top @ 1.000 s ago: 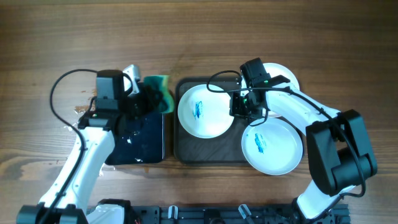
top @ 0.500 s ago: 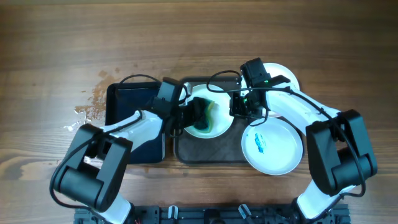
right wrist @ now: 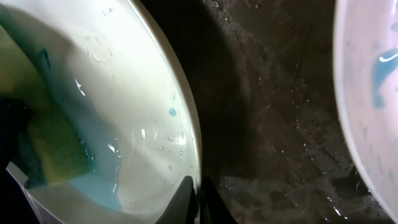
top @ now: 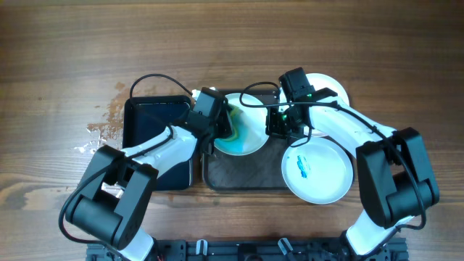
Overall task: Clean dirty plates on tray and stack at the side
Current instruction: 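Scrub the held plate's surface with the sponge in the left gripper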
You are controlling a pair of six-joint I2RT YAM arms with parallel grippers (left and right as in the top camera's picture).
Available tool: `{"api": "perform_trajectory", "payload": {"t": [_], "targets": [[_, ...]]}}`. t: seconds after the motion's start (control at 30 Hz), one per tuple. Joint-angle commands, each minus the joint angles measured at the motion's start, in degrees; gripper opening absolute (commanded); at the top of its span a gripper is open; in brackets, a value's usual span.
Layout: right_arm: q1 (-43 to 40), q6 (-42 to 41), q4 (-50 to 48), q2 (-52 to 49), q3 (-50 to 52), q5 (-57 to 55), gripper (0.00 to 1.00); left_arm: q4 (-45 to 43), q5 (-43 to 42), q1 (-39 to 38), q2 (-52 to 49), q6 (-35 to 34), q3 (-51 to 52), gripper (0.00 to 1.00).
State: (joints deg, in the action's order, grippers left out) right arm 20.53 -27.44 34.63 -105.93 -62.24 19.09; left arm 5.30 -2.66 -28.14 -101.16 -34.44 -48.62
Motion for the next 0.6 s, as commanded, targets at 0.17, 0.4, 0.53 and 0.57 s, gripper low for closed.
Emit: {"api": "perform_trajectory", "payload": {"t": [0.17, 0.4, 0.53, 0.57], "targets": [[-0.13, -0.07, 0.11, -0.96, 0.48, -1.25, 0.04, -2.62, -6.34, -9.35, -2.34, 0.55, -0.02, 0.04], [-0.13, 0.07, 0.57, -0.96, 0.48, -1.25, 0.04, -0.57, -17.16, -8.28, -2.36, 3.10, -2.43, 0.04], [-0.13, 0.09, 0.98, -0.96, 0.48, -1.25, 0.04, -3.37, -24.87, -7.37, -2.36, 4.26, -2.40, 0.04], [-0.13, 0.07, 1.05, -0.96, 0.48, -1.25, 0.04, -4.90, -26.27, -6.99, -2.36, 3.89, -2.40, 0.04]]}}
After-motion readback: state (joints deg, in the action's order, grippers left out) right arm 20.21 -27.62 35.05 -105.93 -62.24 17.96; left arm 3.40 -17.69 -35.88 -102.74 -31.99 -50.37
